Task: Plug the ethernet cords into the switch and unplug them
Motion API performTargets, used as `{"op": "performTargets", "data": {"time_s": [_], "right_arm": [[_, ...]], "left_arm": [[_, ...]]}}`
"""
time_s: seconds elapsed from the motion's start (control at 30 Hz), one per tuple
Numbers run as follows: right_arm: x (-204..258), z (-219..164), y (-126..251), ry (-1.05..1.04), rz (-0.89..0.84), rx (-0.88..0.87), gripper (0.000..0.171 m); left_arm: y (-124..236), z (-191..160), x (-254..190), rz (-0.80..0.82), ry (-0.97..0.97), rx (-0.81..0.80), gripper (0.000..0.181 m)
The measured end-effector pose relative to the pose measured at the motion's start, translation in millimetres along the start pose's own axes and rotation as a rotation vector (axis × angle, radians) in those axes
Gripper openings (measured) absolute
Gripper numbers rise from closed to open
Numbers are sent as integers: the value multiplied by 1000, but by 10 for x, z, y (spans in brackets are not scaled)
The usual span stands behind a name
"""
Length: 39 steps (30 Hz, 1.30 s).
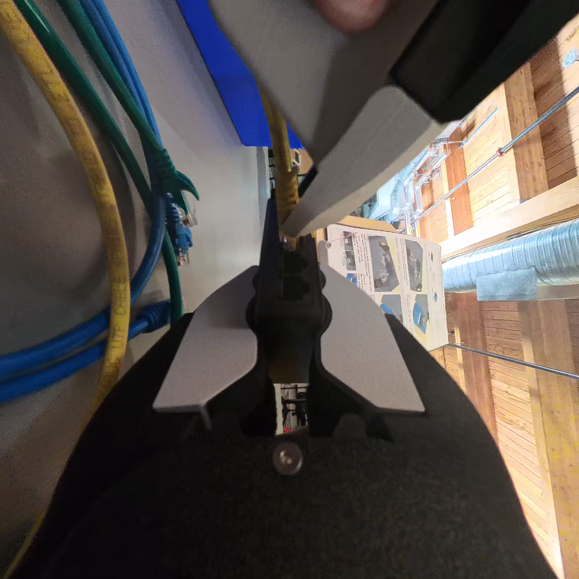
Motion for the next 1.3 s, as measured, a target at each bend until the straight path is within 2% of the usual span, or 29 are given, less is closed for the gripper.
{"op": "performTargets", "data": {"time_s": [0.17, 0.4, 0.47, 0.53, 0.57, 0.67, 0.73, 0.8, 0.93, 1.1, 1.3], "right_arm": [[52, 53, -39, -54, 47, -17, 31], [28, 45, -32, -74, 24, -32, 32], [-49, 10, 12, -41, -45, -20, 31], [-82, -5, 72, 16, -116, -37, 31], [-108, -32, 107, 34, -165, -29, 31], [-217, -91, 187, -38, -223, -43, 31], [-282, -88, 234, -39, -288, -60, 30], [-301, -61, 265, -30, -321, -74, 30], [-253, -25, 264, 39, -360, -93, 30], [-208, -26, 240, 66, -348, -92, 30], [-211, -29, 245, 76, -340, -84, 30]], "left_arm": [[5, -49, 23, 16, 6, 16, 12], [37, -27, 3, 15, 4, -20, 12], [78, 15, 31, -94, 77, -65, 12], [126, 43, 101, -280, 201, -51, 14], [156, 53, 167, -379, 311, -77, 24], [162, 38, 380, -593, 608, -153, 38], [149, 38, 382, -735, 757, -211, 43], [102, 33, 288, -848, 851, -190, 50], [-6, 22, 163, -901, 968, -47, 51], [-6, 46, 218, -781, 937, 40, 33], [7, 107, 275, -785, 909, 134, 29]]}}
Point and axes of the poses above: each gripper's, where its closed fingertips meet, y back along the fingers, z out of its top, x = y × z across the jaws, the point moved 8 cm from there along y, back along the fingers, and after that the axes turned 14 degrees about y, right-handed, at the moved point
